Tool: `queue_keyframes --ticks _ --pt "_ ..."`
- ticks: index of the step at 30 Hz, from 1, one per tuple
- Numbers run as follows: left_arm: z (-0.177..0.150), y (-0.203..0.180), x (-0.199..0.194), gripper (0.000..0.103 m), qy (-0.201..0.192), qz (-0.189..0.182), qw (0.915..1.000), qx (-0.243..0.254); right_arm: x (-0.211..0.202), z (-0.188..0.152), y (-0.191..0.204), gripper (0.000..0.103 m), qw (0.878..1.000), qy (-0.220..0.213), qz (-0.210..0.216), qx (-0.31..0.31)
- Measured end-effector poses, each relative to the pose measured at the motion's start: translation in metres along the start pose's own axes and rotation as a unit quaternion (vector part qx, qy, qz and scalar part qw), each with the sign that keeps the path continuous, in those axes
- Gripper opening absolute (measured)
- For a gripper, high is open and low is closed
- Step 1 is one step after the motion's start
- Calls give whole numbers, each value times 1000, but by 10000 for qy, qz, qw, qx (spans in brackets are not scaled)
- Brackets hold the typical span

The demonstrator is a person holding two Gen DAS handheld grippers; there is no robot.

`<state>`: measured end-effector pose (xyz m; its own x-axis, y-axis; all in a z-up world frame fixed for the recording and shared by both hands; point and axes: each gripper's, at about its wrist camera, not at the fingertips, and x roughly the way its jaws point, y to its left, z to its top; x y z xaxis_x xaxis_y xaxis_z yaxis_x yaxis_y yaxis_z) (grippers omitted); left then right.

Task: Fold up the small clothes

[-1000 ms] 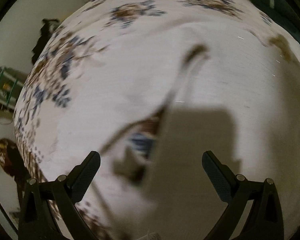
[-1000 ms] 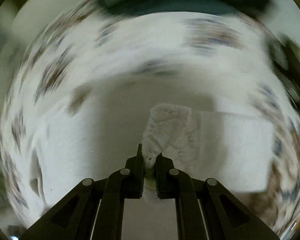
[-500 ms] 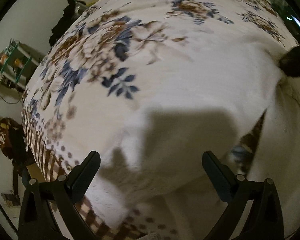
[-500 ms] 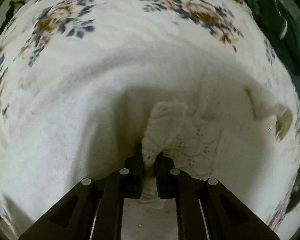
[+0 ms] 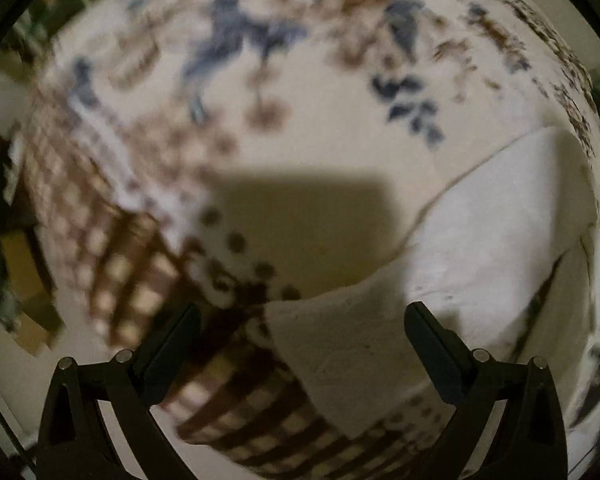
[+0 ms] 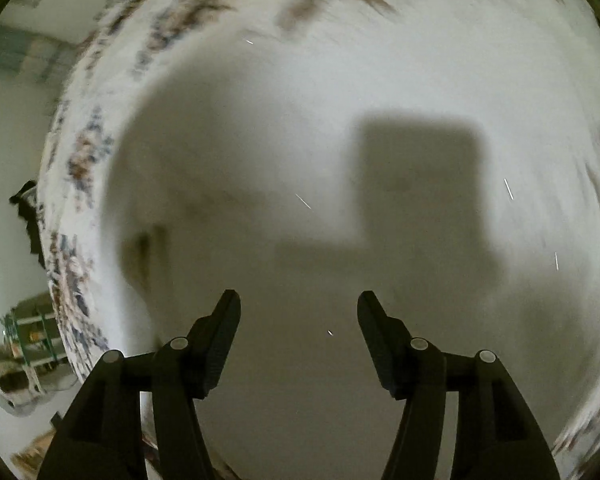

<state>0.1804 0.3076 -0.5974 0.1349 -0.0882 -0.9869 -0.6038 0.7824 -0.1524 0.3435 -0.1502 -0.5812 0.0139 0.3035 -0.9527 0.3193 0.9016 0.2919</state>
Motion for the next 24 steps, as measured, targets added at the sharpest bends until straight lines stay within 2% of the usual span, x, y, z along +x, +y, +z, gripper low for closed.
queue_keyframes --ticks 1,2,3,4,5,6,9,12,17,18,20,21,23,24 --pt "0 -1 11 89 81 -33 10000 -9 10 4 3 63 9999 104 -39 93" --pt "-1 -3 15 85 33 23 10000 -2 18 -5 -2 63 9996 223 -66 182" --pt "-2 -8 13 65 -124 58 9999 44 25 -10 -5 63 9992 310 -104 227" --pt "-2 -12 8 27 -241 83 9996 150 30 -18 -8 63 9989 386 -159 236" --pt "-1 -19 -1 10 -346 93 9987 366 33 -24 -9 63 9986 426 -219 208" --pt "2 -20 -12 7 -460 14 9981 419 36 -28 -7 63 9985 433 -281 165" --pt "18 -19 -45 6 -901 -140 9948 452 35 -40 -4 63 9984 340 -446 -16" --pt "60 -11 -79 6 -1507 -134 9875 430 33 -44 3 63 9987 225 -447 -36" --pt "141 10 -86 7 -2187 2 9758 60 34 -44 21 63 9994 -102 -344 5" --pt "154 12 -79 7 -2186 -77 9758 -16 34 -42 23 63 9993 -140 -346 17" --pt "167 19 -68 11 -1990 -238 9793 -292 43 -41 35 63 9992 -126 -377 53" --pt "173 24 -60 11 -1799 -438 9812 -545 45 -41 41 63 9992 -98 -393 75" --pt "169 36 -56 20 -1575 -701 9806 -933 46 -41 48 63 9993 -90 -339 92" --pt "163 43 -55 28 -1507 -802 9785 -1158 44 -42 48 63 9994 -102 -323 73"
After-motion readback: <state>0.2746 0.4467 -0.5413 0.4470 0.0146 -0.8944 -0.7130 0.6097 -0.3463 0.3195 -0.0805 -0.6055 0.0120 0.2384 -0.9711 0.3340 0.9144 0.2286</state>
